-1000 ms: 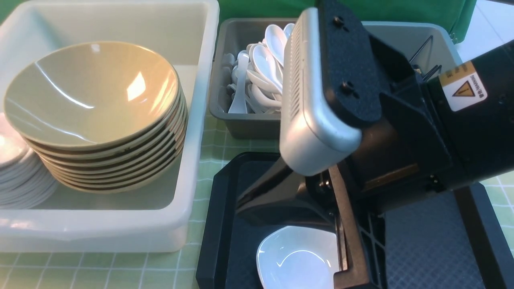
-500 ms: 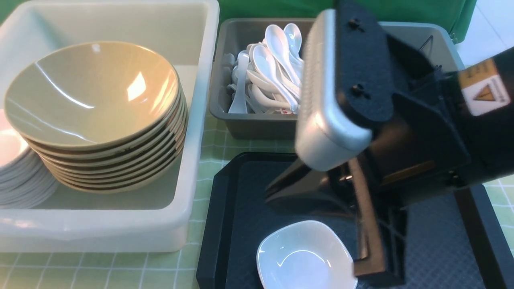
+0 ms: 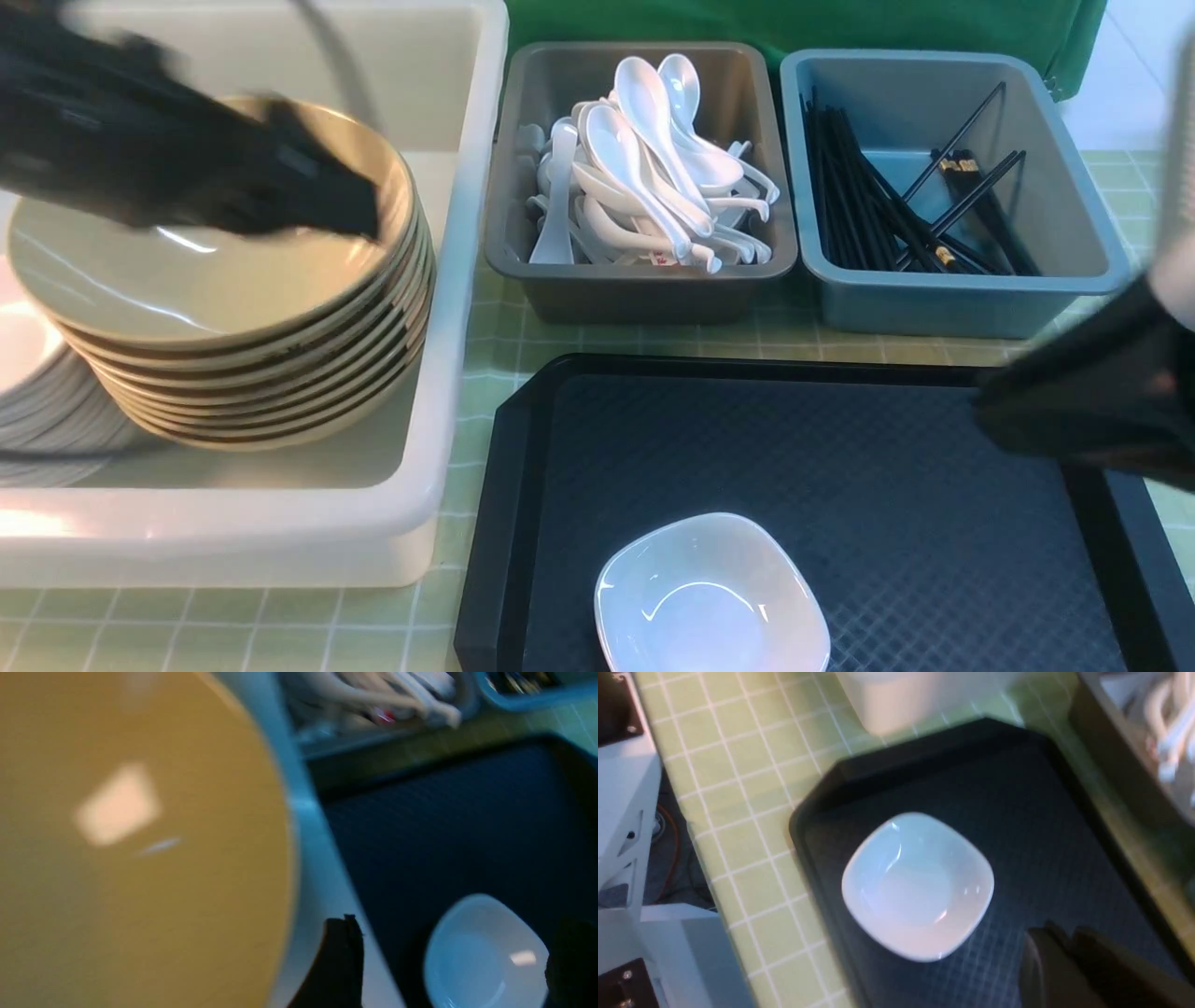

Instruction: On green table put chopsticks spoon bowls plates into blue grey white boxes.

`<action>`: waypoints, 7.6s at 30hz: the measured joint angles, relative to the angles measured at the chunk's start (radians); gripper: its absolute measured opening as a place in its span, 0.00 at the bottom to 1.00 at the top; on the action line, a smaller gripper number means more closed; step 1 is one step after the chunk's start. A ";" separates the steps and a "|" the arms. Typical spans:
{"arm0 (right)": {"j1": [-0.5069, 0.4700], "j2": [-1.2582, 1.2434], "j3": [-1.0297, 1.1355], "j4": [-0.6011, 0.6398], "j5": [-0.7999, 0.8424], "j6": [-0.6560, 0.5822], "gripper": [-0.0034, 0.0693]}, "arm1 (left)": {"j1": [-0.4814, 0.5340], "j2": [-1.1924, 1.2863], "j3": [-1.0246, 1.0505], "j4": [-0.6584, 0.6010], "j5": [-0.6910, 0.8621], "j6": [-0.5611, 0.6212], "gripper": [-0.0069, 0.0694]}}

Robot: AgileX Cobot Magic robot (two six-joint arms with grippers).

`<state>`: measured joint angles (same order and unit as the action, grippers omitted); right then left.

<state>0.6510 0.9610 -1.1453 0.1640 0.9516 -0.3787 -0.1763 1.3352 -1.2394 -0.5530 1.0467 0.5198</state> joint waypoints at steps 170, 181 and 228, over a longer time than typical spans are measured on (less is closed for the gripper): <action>-0.463 -0.738 0.875 0.049 -0.902 0.091 0.12 | -0.081 -1.349 0.900 0.176 -0.468 -0.487 0.09; -0.463 -0.738 0.875 0.049 -0.902 0.092 0.14 | -0.081 -1.349 0.935 0.311 -0.549 -0.467 0.09; -0.556 -0.750 0.875 0.049 -0.902 0.092 0.20 | 0.119 -1.349 1.263 0.420 -0.713 -0.543 0.09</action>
<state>0.0947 0.2110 -0.2699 0.2127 0.0498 -0.2865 -0.0572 -0.0137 0.0237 -0.1330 0.3337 -0.0230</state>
